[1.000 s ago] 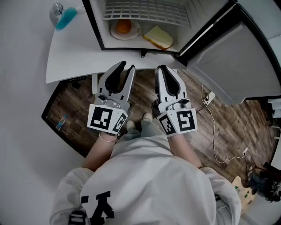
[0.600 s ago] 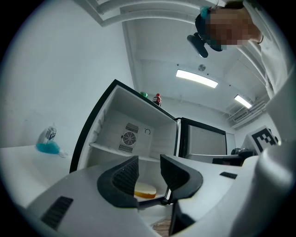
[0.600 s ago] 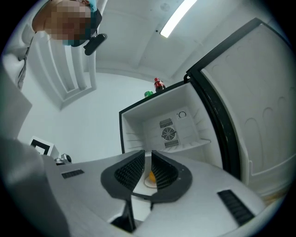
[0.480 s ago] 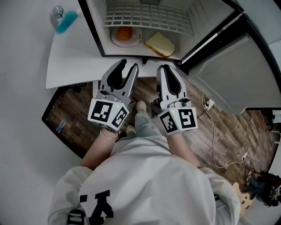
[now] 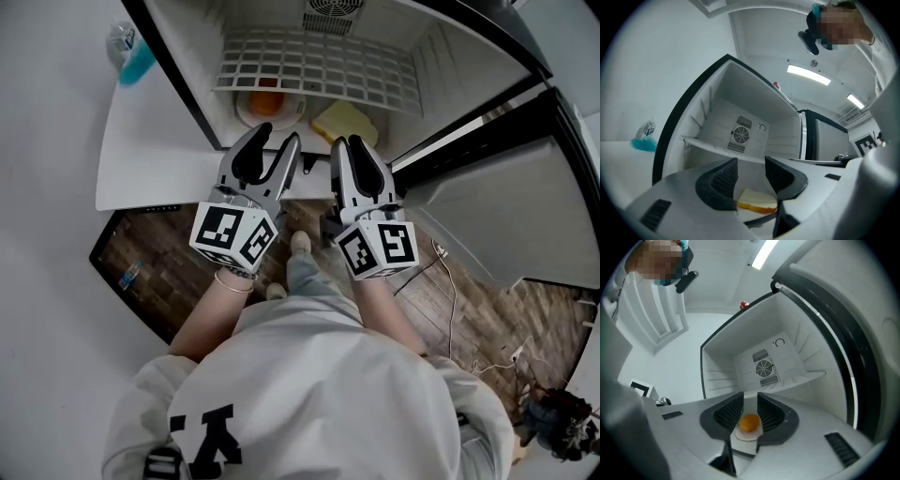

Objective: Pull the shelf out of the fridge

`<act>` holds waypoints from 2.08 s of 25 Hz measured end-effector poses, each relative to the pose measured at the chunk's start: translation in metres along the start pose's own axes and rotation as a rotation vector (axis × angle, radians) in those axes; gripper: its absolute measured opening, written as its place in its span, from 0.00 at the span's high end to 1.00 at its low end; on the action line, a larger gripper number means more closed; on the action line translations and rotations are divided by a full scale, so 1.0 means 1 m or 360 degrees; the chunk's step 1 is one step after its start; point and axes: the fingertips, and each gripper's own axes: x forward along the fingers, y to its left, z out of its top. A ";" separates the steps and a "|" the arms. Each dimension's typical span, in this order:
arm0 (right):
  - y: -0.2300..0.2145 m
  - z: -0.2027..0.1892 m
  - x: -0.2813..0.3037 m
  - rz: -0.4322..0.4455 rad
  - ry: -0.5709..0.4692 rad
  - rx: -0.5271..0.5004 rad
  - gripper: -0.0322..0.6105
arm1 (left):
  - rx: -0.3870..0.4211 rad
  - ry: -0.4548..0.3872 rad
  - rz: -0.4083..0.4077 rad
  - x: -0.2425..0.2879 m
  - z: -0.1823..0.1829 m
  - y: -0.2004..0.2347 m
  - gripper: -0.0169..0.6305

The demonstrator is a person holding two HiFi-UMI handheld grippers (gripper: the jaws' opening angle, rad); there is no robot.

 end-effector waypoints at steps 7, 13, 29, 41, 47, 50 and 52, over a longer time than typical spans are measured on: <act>-0.012 -0.013 0.034 0.0036 0.0069 0.0035 0.75 | -0.0080 0.0035 0.0070 0.026 -0.010 0.021 0.68; -0.023 -0.021 0.054 0.0027 0.0116 0.0109 0.71 | -0.0088 0.0060 0.0085 0.043 -0.013 0.028 0.66; -0.033 -0.020 0.076 -0.0013 0.0087 0.0348 0.68 | -0.0160 0.0108 0.0084 0.067 -0.011 0.037 0.62; -0.035 -0.017 0.081 0.0005 0.0087 0.0579 0.67 | -0.0290 0.0103 0.0095 0.075 -0.008 0.041 0.62; -0.037 -0.016 0.089 -0.0024 0.0098 0.0583 0.66 | -0.0286 0.0114 0.0102 0.076 -0.008 0.042 0.61; -0.036 -0.016 0.093 -0.0025 0.0097 0.0569 0.65 | -0.0287 0.0098 0.0091 0.077 -0.007 0.042 0.61; -0.036 -0.016 0.095 -0.0020 0.0097 0.0558 0.64 | -0.0297 0.0082 0.0091 0.078 -0.007 0.043 0.61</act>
